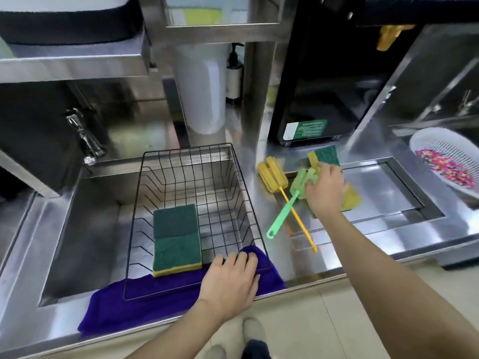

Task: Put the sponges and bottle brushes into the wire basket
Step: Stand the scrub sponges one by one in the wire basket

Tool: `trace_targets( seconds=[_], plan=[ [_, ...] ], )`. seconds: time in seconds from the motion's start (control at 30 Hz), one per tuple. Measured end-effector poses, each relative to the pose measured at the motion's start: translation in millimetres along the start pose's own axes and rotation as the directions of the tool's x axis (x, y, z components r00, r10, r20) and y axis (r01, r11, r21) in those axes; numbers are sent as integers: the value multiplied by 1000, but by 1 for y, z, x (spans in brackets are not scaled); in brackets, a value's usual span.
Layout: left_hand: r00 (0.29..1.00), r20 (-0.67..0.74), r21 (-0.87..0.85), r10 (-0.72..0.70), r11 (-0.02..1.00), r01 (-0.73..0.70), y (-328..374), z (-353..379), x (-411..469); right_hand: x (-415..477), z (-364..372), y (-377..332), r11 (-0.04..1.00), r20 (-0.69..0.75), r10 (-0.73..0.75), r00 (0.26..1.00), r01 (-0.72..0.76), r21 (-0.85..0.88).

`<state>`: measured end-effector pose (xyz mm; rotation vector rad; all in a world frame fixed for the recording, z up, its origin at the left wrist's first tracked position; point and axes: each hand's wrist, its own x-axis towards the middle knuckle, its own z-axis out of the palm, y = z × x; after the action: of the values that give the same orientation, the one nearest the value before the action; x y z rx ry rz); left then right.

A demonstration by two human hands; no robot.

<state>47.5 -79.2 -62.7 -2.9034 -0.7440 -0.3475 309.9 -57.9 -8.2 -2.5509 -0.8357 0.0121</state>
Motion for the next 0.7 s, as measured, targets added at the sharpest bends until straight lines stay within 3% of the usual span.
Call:
trace_targets(
  seconds=[0.07,0.27,0.6,0.7],
  plan=[
    [1000,4,4,8,1000,-8,0,1,1,-1,-1,23,996,69,71,995,-66,-66],
    [1000,28,-5,1,1000,-1,0,0,1,-5,10,68,962,361,162,918,-65,-267],
    [999,31,-6,14,1000,-14,-2,-1,0,-22,0,70,958,180,83,980,-28,-285],
    [999,7,-1,36,999,-36,-4,0,0,-24,-16,63,992,25,102,994,-100,-78]
  ],
)
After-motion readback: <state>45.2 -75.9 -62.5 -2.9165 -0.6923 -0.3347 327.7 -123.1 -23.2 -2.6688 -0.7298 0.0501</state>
